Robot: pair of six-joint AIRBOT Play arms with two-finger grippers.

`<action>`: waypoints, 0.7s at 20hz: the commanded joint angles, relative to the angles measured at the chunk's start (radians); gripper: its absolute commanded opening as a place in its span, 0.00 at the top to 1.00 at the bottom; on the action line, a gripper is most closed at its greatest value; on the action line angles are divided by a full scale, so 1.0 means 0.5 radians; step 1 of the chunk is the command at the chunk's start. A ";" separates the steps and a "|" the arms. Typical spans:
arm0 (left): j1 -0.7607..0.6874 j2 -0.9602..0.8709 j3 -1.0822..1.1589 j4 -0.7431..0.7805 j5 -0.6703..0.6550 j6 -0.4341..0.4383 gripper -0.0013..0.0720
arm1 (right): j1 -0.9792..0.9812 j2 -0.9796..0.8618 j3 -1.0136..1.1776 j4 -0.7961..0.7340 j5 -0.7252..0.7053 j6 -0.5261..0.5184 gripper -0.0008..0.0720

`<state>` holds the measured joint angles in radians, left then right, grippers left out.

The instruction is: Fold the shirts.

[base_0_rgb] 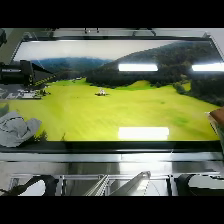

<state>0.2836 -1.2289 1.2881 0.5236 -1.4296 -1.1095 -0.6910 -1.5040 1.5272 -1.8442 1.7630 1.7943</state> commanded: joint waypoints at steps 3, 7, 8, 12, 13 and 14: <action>0.002 0.018 0.175 -0.002 -0.207 -0.089 0.96 | 0.603 0.196 0.025 0.912 -0.325 -0.173 0.96; -0.002 0.381 -0.278 0.105 -0.182 -0.062 0.95 | 1.139 0.549 -0.272 1.185 -0.626 -0.195 0.96; -0.002 0.507 -0.473 0.122 -0.161 -0.038 0.95 | 1.291 0.667 -0.446 1.238 -0.735 -0.210 0.96; -0.002 0.981 -1.305 0.121 -0.144 0.016 0.95 | 1.888 1.048 -1.229 1.392 -1.164 -0.166 0.96; -0.002 1.070 -1.466 0.121 -0.136 0.036 0.95 | 2.012 1.120 -1.419 1.420 -1.318 -0.122 0.96; -0.002 1.155 -1.611 0.120 -0.117 0.041 0.95 | 2.093 1.165 -1.558 1.448 -1.452 -0.089 0.96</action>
<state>0.2832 -0.7849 0.7116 0.5789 -1.5032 -1.1110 0.1875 -1.0233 0.9749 -1.1942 1.2518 1.7096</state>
